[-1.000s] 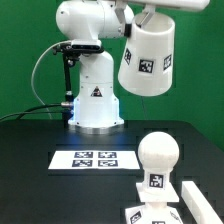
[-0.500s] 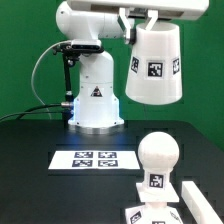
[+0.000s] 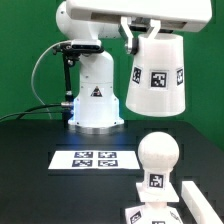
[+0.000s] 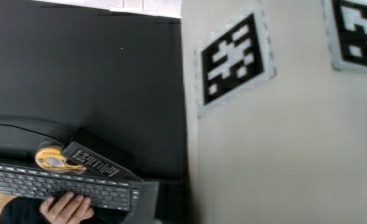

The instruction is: Assemble lamp

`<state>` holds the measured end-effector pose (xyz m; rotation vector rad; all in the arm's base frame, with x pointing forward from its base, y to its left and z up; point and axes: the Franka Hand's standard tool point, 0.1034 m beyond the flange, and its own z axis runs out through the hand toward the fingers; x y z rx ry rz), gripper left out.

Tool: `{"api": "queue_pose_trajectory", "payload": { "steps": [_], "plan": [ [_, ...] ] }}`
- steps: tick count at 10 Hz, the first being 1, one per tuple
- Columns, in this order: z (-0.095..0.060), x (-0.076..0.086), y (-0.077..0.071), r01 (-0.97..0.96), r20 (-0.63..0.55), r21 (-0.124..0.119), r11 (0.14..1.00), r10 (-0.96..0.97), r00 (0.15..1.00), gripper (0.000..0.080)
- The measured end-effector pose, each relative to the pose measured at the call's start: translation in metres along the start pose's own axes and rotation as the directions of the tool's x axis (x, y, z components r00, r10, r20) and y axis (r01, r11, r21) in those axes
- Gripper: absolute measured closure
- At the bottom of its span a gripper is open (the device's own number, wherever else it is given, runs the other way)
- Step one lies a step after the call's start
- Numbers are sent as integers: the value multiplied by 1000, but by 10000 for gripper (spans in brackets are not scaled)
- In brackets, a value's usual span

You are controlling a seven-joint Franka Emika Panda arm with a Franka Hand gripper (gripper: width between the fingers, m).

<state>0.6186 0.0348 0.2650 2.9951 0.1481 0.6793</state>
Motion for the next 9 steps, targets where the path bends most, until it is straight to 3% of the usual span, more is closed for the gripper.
{"api": "queue_pose_trajectory", "payload": {
  "steps": [2, 5, 9],
  "plan": [
    [5, 3, -1, 2, -29, -2, 1000, -2, 1000, 749],
    [27, 11, 0, 8, -126, -14, 1000, -10, 992, 749],
    [61, -4, -8, 23, -126, -25, 999, -26, 992, 749]
  ]
}}
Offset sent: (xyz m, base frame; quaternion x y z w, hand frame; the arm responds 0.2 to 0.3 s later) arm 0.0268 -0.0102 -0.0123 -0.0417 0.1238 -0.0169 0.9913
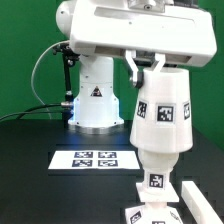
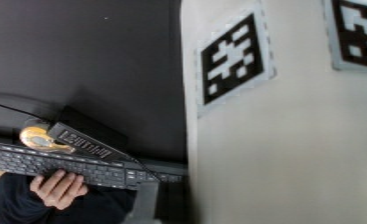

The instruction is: Assemble lamp

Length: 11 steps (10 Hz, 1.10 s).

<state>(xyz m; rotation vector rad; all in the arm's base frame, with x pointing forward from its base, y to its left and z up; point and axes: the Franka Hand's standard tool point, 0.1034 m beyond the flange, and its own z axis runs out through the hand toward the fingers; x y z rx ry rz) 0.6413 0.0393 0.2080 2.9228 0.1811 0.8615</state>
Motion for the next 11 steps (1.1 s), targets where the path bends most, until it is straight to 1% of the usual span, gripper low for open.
{"api": "queue_pose_trajectory", "payload": {
  "steps": [2, 4, 5, 6, 7, 8, 9, 10, 11],
  "plan": [
    [9, -10, -5, 9, 12, 1, 1000, -9, 1000, 749],
    [21, -21, -5, 20, 6, -7, 1000, -20, 1000, 749],
    [29, -27, -3, 27, 4, -13, 1000, -27, 1000, 749],
    [36, -33, 0, 44, 10, -19, 999, -44, 999, 749],
    [39, -37, 3, 52, 16, -23, 998, -51, 999, 749],
    [39, -36, 2, 54, 16, -22, 998, -54, 998, 749],
    [39, -36, 2, 57, 16, -22, 998, -57, 998, 645],
    [39, -35, 2, 57, 13, -23, 998, -57, 998, 645],
    [38, -34, 3, 62, 14, -22, 998, -62, 998, 452]
  ]
}}
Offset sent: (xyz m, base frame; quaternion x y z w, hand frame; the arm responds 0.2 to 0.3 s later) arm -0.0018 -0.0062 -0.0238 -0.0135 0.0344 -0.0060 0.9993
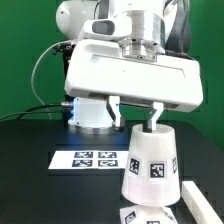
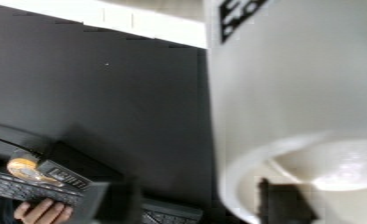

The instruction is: Assemble lamp

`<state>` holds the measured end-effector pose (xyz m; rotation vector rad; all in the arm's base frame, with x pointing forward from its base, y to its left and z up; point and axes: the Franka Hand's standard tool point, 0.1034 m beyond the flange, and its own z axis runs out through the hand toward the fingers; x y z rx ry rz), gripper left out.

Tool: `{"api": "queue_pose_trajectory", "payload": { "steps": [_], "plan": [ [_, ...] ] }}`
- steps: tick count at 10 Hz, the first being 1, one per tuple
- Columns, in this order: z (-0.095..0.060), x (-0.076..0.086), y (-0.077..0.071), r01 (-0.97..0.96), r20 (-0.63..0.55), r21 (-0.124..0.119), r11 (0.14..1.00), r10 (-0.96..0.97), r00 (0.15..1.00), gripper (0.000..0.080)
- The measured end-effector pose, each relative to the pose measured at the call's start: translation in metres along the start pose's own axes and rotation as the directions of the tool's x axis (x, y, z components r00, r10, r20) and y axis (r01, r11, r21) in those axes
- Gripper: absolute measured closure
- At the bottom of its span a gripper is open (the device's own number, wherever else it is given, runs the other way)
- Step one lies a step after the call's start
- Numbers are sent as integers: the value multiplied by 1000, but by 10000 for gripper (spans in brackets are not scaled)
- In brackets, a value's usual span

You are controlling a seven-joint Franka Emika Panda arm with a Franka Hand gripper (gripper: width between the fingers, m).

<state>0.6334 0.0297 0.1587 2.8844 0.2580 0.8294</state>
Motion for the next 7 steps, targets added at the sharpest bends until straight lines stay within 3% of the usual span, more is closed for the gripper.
{"api": "queue_pose_trajectory", "payload": {
  "steps": [1, 2, 3, 5, 7],
  "plan": [
    [-12, 4, 4, 25, 33, 9, 1000, -25, 999, 452],
    [-32, 12, 14, 51, 47, 20, 999, -52, 998, 251],
    [-46, 15, 25, 70, 77, 30, 997, -72, 994, 135],
    [-55, 11, 41, 100, 114, 38, 994, -103, 988, 109],
    [-53, 8, 39, 103, 120, 39, 994, -107, 987, 101]
  ]
}}
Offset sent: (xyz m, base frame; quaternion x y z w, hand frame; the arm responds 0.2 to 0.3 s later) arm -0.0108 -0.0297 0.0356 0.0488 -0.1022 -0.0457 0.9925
